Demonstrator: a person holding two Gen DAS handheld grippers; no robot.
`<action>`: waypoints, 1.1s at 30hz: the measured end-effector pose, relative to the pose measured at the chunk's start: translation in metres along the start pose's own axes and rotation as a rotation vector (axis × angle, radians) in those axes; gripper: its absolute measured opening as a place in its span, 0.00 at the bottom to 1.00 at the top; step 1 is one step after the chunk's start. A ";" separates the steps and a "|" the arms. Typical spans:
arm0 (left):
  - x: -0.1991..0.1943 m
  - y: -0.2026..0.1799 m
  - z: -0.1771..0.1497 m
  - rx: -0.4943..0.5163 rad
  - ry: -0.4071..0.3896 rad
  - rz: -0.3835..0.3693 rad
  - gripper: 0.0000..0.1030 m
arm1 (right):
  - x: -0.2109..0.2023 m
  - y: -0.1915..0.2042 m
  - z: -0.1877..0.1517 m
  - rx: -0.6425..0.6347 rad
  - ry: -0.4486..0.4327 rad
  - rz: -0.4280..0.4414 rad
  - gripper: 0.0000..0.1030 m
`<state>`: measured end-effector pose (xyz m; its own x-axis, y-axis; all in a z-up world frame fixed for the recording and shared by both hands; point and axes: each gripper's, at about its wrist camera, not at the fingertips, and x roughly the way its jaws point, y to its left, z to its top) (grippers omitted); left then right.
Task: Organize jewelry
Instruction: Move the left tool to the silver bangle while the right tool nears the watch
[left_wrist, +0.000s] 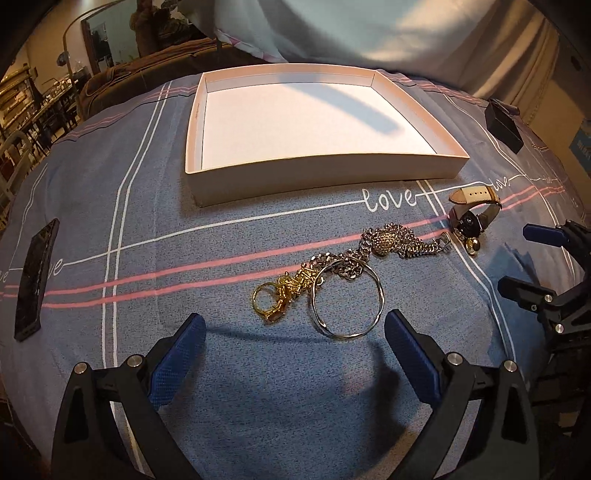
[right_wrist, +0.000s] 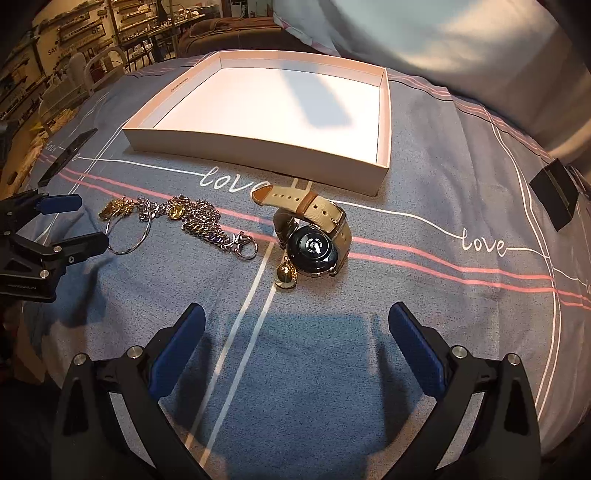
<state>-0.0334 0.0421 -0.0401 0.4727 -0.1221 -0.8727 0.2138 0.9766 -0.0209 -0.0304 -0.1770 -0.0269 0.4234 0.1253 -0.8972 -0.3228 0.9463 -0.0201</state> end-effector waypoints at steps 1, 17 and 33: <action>0.000 -0.003 0.000 0.000 -0.005 0.003 0.86 | 0.000 0.001 0.001 -0.004 0.000 0.005 0.95; 0.024 -0.039 0.016 0.080 0.010 -0.124 0.16 | 0.002 -0.023 -0.003 0.063 0.004 0.003 0.95; 0.007 -0.038 0.010 0.080 -0.003 -0.038 0.69 | 0.008 -0.027 -0.003 0.085 0.009 0.026 0.95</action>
<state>-0.0291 0.0028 -0.0406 0.4653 -0.1590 -0.8707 0.2990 0.9542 -0.0145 -0.0205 -0.2025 -0.0350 0.4078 0.1475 -0.9011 -0.2601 0.9647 0.0402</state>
